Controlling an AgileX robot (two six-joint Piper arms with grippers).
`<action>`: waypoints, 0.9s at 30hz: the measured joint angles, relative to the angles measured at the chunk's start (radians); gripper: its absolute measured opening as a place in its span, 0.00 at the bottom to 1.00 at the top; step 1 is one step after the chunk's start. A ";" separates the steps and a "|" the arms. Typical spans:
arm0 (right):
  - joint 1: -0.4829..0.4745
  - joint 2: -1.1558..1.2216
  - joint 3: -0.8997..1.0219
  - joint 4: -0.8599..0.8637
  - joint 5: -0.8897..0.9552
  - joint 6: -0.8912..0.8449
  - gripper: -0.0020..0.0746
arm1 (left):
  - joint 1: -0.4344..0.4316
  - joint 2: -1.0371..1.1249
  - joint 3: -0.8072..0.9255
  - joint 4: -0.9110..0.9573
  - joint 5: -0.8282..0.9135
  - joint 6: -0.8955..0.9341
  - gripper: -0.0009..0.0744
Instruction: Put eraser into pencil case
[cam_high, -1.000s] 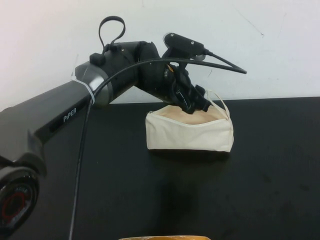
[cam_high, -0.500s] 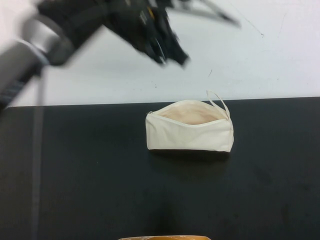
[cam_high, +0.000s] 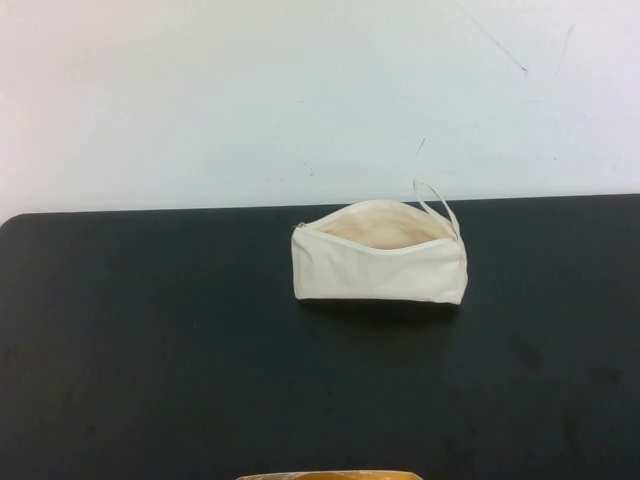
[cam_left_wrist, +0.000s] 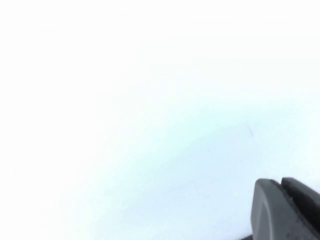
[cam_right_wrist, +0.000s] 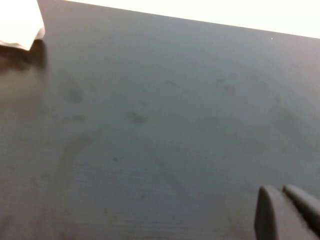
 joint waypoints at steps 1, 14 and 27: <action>0.000 0.000 0.000 0.000 0.000 0.000 0.02 | 0.000 -0.046 0.027 0.001 -0.007 -0.011 0.01; 0.000 0.000 0.000 0.000 0.000 0.000 0.02 | 0.000 -0.520 0.762 0.035 -0.165 -0.185 0.01; 0.000 0.000 0.000 0.000 0.000 0.000 0.02 | 0.000 -0.587 1.224 -0.088 -0.125 -0.208 0.01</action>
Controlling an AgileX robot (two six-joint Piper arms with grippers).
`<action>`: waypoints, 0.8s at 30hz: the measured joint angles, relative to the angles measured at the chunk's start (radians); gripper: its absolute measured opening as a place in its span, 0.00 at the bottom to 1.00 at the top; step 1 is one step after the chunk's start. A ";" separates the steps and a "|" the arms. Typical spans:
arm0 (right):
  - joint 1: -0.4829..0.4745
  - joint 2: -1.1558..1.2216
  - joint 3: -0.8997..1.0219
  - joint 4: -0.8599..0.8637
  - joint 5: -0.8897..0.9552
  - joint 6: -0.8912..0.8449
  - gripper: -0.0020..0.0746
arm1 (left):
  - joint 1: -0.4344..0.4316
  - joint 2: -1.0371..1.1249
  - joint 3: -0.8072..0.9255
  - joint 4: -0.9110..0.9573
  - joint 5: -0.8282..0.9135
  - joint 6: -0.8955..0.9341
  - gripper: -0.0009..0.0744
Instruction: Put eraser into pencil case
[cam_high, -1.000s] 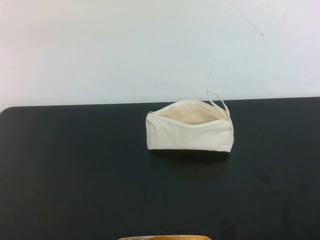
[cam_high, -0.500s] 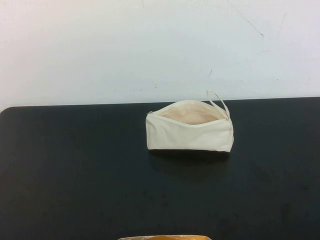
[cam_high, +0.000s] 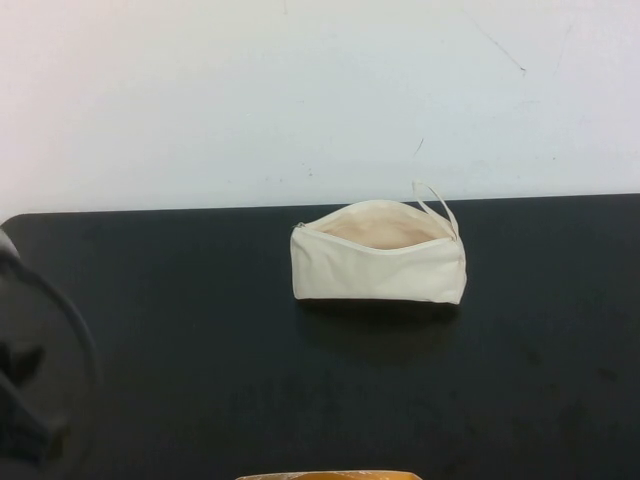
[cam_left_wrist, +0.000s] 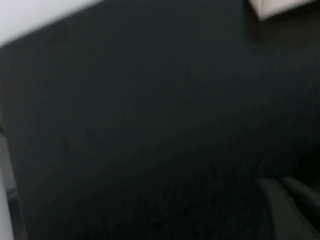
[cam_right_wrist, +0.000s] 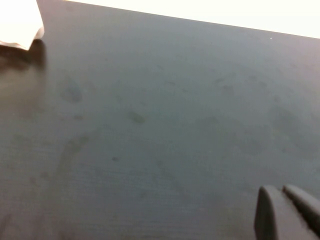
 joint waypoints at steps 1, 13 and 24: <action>0.000 0.000 0.000 0.000 0.000 0.000 0.02 | 0.000 0.002 0.027 0.000 0.000 0.000 0.01; 0.000 0.000 0.000 0.000 0.000 0.000 0.02 | 0.247 -0.405 0.342 -0.048 -0.342 -0.078 0.01; 0.000 0.000 0.000 0.000 0.000 0.000 0.02 | 0.411 -0.717 0.750 -0.149 -0.743 -0.082 0.01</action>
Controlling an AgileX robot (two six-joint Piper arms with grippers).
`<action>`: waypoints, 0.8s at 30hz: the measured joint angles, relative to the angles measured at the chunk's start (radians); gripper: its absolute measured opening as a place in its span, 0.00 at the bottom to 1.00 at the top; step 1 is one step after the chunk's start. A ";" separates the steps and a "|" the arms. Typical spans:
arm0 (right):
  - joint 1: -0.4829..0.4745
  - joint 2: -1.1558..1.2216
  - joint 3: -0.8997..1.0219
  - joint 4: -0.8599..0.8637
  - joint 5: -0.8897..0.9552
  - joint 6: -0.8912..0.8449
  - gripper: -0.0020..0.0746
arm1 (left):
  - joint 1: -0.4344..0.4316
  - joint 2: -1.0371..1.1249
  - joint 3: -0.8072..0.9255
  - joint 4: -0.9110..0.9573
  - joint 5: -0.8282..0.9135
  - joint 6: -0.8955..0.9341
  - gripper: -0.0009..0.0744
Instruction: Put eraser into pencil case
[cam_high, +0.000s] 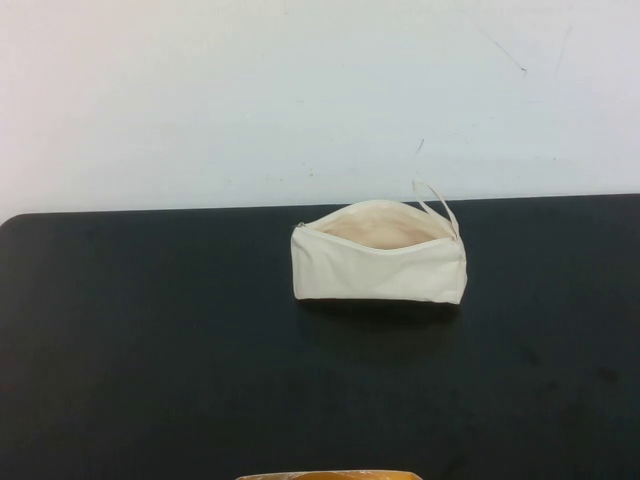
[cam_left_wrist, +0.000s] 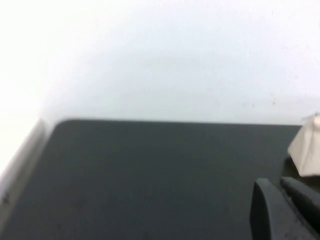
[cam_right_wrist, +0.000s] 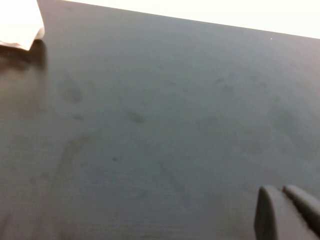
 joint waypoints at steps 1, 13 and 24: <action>0.000 0.000 0.000 0.000 0.000 0.000 0.02 | 0.005 -0.018 0.040 -0.020 -0.021 0.000 0.01; 0.000 0.000 0.000 0.000 0.000 0.000 0.02 | 0.007 -0.116 0.170 -0.105 0.116 -0.002 0.01; 0.000 0.000 0.000 0.000 0.000 0.000 0.02 | 0.007 -0.116 0.166 -0.102 0.150 0.030 0.01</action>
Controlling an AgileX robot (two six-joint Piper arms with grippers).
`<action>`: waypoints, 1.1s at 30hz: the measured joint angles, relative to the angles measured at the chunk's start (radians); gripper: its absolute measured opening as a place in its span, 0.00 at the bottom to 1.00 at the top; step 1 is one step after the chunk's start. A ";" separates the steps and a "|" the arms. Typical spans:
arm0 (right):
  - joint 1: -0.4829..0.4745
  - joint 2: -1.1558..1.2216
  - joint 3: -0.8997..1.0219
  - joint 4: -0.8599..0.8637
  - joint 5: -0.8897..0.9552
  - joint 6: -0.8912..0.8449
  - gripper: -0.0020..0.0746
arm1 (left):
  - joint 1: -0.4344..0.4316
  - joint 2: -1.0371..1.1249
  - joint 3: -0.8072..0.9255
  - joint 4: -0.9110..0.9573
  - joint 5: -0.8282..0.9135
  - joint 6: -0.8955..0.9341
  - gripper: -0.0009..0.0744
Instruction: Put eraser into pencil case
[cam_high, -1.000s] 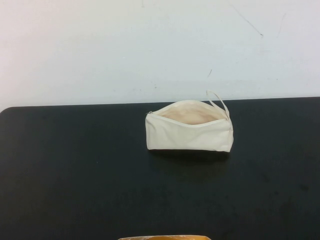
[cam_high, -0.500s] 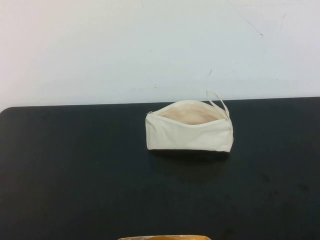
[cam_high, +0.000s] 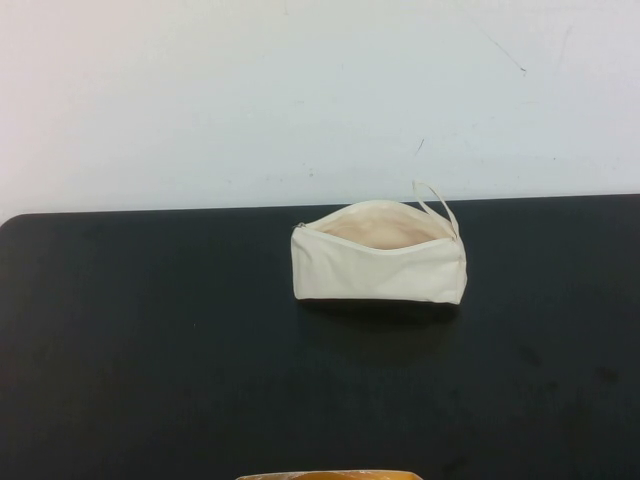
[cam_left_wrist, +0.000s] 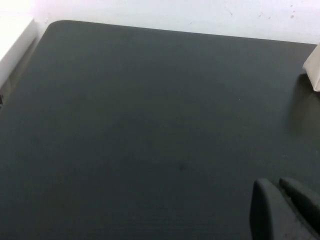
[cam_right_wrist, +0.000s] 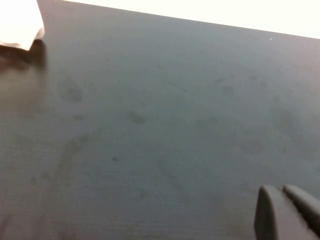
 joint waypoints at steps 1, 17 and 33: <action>0.000 0.000 0.000 0.000 0.000 0.000 0.02 | 0.000 0.000 0.000 0.000 0.000 0.001 0.01; 0.000 0.000 0.000 0.000 0.000 0.000 0.02 | 0.000 0.000 -0.001 0.001 0.001 0.017 0.01; 0.000 0.000 0.000 0.000 0.000 0.000 0.02 | 0.000 0.000 -0.001 0.001 0.002 0.049 0.01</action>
